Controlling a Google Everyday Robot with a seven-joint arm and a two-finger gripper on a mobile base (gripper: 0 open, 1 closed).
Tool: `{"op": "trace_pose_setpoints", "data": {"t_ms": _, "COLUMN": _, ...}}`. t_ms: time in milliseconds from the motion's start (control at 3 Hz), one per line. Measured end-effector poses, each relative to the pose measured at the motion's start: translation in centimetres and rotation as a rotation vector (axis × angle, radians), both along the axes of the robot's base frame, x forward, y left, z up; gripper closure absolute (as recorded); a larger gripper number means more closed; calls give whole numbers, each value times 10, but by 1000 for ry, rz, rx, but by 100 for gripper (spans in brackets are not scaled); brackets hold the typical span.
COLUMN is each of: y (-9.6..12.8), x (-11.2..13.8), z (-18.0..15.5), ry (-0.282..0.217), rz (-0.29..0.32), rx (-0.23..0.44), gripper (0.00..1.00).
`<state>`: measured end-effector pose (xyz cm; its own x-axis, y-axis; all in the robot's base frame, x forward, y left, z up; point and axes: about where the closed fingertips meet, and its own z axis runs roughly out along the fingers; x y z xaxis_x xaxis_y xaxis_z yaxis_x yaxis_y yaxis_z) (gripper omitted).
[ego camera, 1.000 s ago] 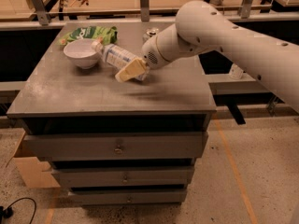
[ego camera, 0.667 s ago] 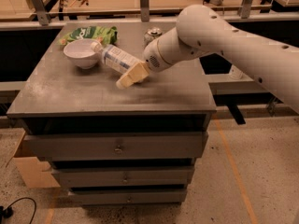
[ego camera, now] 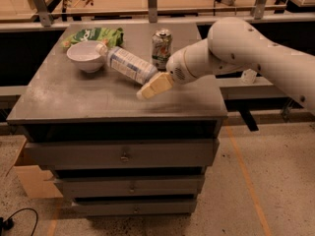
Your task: Move blue plastic bottle near white bowl
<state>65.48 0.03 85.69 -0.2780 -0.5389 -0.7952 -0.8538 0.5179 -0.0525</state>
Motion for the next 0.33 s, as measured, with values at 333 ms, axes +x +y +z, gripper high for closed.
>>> {"op": "trace_pose_setpoints", "data": {"t_ms": 333, "y": -57, "x": -1, "z": 7, "ry": 29, "rz": -95, "rx": 63, "gripper": 0}}
